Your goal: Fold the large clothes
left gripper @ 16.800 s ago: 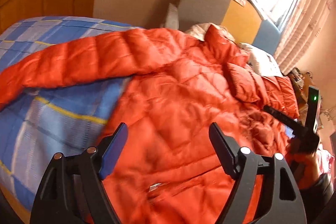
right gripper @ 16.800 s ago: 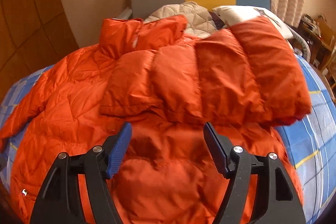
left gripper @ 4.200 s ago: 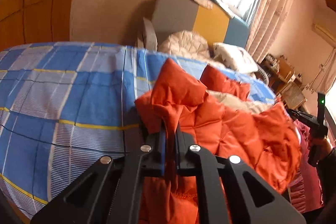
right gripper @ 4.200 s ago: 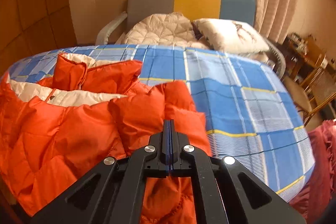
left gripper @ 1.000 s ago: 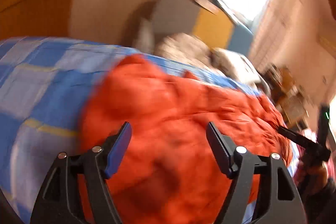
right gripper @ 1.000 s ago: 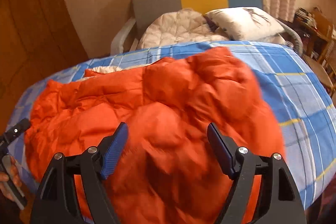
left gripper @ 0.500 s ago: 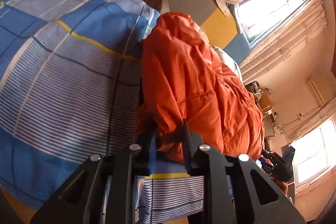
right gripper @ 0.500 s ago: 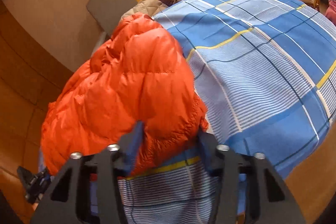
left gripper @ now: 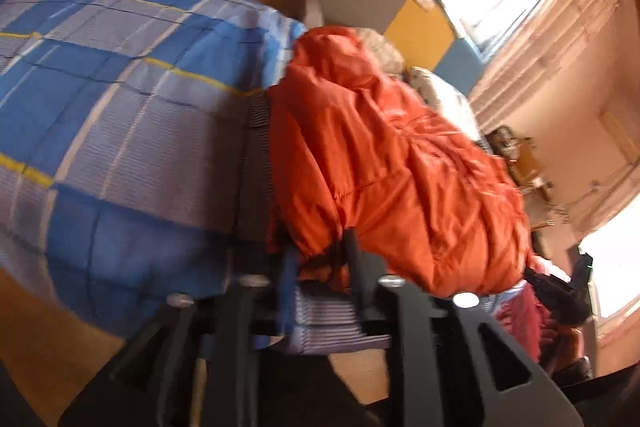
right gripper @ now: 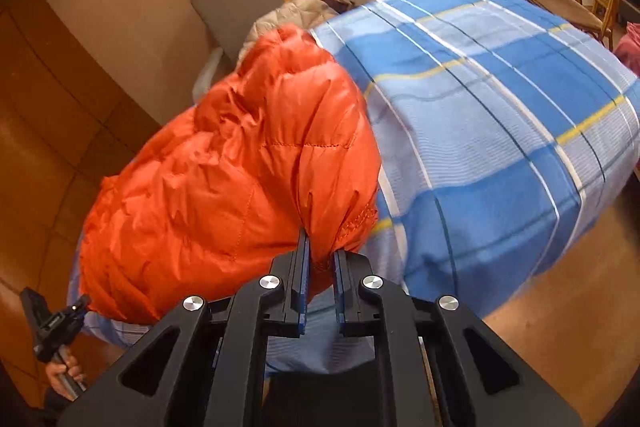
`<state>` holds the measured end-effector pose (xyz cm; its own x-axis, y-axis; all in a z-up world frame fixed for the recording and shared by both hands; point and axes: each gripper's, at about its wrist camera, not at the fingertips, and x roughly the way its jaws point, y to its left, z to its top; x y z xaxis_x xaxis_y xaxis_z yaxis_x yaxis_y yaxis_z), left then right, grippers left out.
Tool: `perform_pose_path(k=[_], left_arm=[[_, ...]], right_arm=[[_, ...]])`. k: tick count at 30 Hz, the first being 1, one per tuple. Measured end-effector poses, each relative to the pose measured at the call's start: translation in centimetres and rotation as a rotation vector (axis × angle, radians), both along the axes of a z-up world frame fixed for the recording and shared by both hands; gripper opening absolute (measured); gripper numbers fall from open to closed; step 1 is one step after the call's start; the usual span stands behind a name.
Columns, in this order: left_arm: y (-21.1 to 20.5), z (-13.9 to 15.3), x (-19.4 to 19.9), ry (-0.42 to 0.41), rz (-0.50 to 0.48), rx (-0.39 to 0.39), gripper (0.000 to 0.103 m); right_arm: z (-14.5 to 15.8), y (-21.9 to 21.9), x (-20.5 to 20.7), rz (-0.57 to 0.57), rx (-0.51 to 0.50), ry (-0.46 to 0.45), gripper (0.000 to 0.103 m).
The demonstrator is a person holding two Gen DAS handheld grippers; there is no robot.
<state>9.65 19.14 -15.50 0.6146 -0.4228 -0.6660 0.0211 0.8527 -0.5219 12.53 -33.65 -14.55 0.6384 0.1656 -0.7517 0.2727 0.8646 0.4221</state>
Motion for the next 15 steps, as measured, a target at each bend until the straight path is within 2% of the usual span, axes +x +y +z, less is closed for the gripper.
perform_pose_path(k=[1, 2, 3, 5, 9, 13, 15], left_arm=[[0.2, 0.3, -0.2, -0.012, 0.022, 0.014, 0.043], [0.4, 0.9, -0.5, -0.029, 0.055, 0.033, 0.055], [0.4, 1.6, -0.7, -0.049, 0.067, 0.052, 0.055], [0.0, 3.0, -0.9, -0.096, 0.083, 0.096, 0.055], [-2.7, 5.5, -0.5, -0.176, 0.016, 0.102, 0.055], [-7.7, 6.5, 1.0, -0.211, -0.12, 0.075, 0.055], [-10.8, 6.4, 2.2, -0.207, -0.182, 0.084, 0.055]], right_arm=[[-0.1, -0.2, 0.1, -0.002, 0.006, 0.002, 0.012], [-0.1, -0.3, 0.2, -0.005, 0.002, 0.006, 0.018], [0.1, -0.5, 0.4, -0.015, -0.012, 0.007, 0.027], [0.5, -0.4, 0.5, -0.019, -0.051, 0.01, 0.034], [2.4, 0.5, -0.1, -0.053, -0.196, -0.018, 0.052], [4.4, 2.1, -0.2, -0.045, -0.302, -0.079, 0.056], [4.9, 3.4, 0.4, 0.011, -0.286, -0.101, 0.056]])
